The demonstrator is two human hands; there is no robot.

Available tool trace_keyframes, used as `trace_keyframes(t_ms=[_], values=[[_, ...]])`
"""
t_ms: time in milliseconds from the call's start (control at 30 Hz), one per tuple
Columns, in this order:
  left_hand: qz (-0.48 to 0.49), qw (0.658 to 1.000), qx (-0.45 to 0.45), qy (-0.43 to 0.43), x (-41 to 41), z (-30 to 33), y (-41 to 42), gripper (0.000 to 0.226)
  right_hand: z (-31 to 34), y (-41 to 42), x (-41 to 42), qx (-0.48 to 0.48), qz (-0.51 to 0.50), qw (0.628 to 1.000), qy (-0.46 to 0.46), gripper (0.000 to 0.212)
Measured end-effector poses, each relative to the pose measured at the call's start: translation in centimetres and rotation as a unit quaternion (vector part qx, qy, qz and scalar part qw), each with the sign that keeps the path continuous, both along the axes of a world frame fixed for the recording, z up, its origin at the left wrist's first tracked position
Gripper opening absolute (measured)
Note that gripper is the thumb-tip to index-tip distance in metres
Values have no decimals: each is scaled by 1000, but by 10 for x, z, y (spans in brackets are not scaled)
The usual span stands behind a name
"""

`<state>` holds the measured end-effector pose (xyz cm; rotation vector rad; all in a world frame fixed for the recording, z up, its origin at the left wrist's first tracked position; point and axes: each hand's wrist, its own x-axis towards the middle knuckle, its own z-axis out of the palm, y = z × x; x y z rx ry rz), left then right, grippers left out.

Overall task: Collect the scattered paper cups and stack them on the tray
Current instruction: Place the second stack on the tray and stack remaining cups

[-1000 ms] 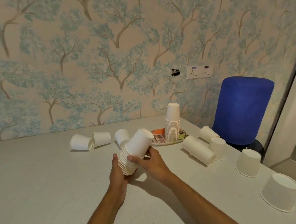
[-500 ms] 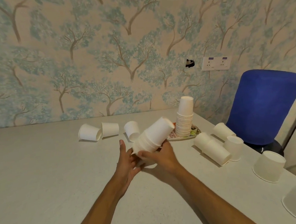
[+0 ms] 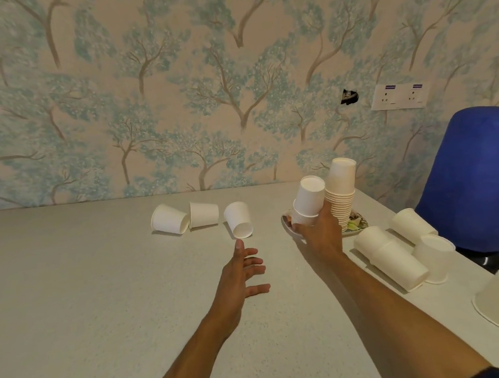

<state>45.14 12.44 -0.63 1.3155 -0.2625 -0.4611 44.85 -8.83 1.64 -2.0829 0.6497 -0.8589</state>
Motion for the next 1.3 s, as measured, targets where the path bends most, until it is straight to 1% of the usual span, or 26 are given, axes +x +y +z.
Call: trace_keyframes(t_ms=[67, 100, 200, 233, 333, 367, 433, 600, 667, 733, 800, 867, 967, 1033, 1100, 1167, 1233, 1300], values=[[1, 1000, 1, -1, 1, 0, 0, 71, -4, 3, 2, -7, -21, 1000, -9, 64], [2, 1000, 3, -2, 1, 0, 0, 71, -5, 2, 3, -19, -35, 999, 1, 60], [4, 1000, 6, -6, 1, -1, 0, 71, -5, -6, 8, -87, -65, 991, 84, 62], [4, 1000, 8, -6, 1, -2, 0, 71, -5, -8, 9, -100, -69, 988, 91, 60], [6, 1000, 11, -10, 1, -2, -1, 71, -3, -10, 9, -163, -87, 981, 61, 41], [6, 1000, 12, -10, 1, -2, -1, 71, -2, -11, 8, -179, -92, 978, 60, 38], [6, 1000, 9, -10, 2, -2, -1, 70, 0, -13, 5, -191, -98, 974, 74, 38], [9, 1000, 2, -7, 2, -3, -1, 67, -1, -22, -1, -173, -96, 972, 126, 48], [9, 1000, 2, -6, 2, -3, -1, 67, 1, -22, -3, -183, -101, 966, 151, 50], [11, 1000, 0, -3, 2, -3, 0, 67, 5, -20, -5, -209, -128, 955, 168, 52], [10, 1000, -3, -3, 2, -3, 0, 67, 14, -14, -8, -248, -175, 941, 150, 54], [13, 1000, -3, -6, 2, -3, -1, 66, 25, -2, -7, -283, -191, 933, 113, 57], [22, 1000, 1, -13, 1, -5, -2, 63, 38, 28, 5, -284, -130, 950, 21, 50], [30, 999, 1, -16, 0, -5, -2, 60, 41, 48, 20, -267, -69, 961, 13, 44], [44, 999, 7, -19, -1, -6, -1, 56, 35, 63, 40, -242, -27, 969, 34, 47], [73, 996, 28, -42, -1, -8, 0, 43, 25, 75, 58, -213, -4, 974, 82, 62], [121, 988, 61, -80, 1, -8, 4, 27, 13, 85, 73, -187, 7, 976, 116, 74], [171, 977, 77, -101, 2, -7, 11, 21, 0, 92, 82, -157, 10, 977, 142, 79]])
